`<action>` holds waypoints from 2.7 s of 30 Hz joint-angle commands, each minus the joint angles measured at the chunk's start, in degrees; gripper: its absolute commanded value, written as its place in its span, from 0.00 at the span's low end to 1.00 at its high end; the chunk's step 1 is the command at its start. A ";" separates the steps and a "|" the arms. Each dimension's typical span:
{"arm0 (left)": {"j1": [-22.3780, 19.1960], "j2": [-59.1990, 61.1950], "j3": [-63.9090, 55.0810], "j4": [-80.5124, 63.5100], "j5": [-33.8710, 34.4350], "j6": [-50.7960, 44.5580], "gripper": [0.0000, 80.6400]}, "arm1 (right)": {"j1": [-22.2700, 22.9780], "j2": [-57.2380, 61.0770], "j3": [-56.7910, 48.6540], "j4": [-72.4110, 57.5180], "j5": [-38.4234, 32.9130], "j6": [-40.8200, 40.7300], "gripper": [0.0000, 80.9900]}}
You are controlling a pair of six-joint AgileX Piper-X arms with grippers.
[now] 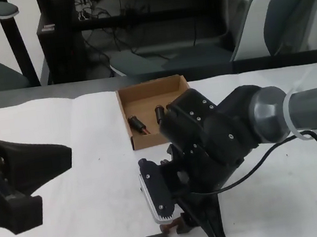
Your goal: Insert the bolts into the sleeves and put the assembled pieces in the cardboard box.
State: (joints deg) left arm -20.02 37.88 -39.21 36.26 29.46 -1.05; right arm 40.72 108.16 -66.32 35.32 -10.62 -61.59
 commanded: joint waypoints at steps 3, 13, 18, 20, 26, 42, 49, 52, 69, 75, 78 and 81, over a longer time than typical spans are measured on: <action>0.06 -0.56 -0.58 -0.62 0.16 0.25 0.02 | -0.10 0.30 -0.40 1.10 -1.49 -0.06 0.62; 0.06 -0.56 -0.58 -0.62 0.16 0.25 0.02 | 0.36 0.30 -0.44 3.52 -2.66 0.73 0.17; 0.06 -0.56 -0.58 -0.62 0.16 0.25 0.02 | 0.36 0.30 -0.59 3.52 -2.66 0.73 0.14; 0.06 -0.56 -0.58 -0.62 0.16 0.25 0.02 | 0.36 0.30 -0.59 3.52 -2.66 0.73 0.14; 0.06 -0.56 -0.58 -0.51 0.16 0.25 0.02 | 0.47 0.30 -0.55 3.52 -1.60 0.73 0.13; 0.06 -0.56 -0.58 5.58 -3.62 3.74 0.02 | 0.45 -4.28 -5.39 5.22 0.92 14.89 0.01; 0.06 -0.56 -0.58 5.60 0.22 9.03 0.02 | 0.45 -14.13 -4.79 7.95 -0.73 27.73 0.01; -0.07 -0.56 -0.58 6.14 1.94 10.93 0.02 | 0.45 -19.18 -3.63 7.83 -1.82 34.22 0.01; -0.46 12.39 -0.58 14.01 6.61 27.39 0.87 | 0.45 -43.47 16.57 -0.83 -1.81 56.87 0.01; -6.35 21.69 -1.75 14.04 3.31 42.71 0.86 | 0.45 -46.84 20.19 -2.21 -1.81 59.16 0.01; -10.87 25.26 -2.01 12.50 -2.05 52.21 0.86 | 0.45 -46.88 20.19 -2.99 -3.39 59.16 0.01; -14.41 28.78 -2.01 9.34 -3.60 54.19 0.86 | 0.45 -46.88 20.19 -4.73 -4.65 59.16 0.01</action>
State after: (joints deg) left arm -31.97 64.62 -40.40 47.92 27.78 50.21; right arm 41.10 62.03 -46.03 32.55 -13.70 -2.51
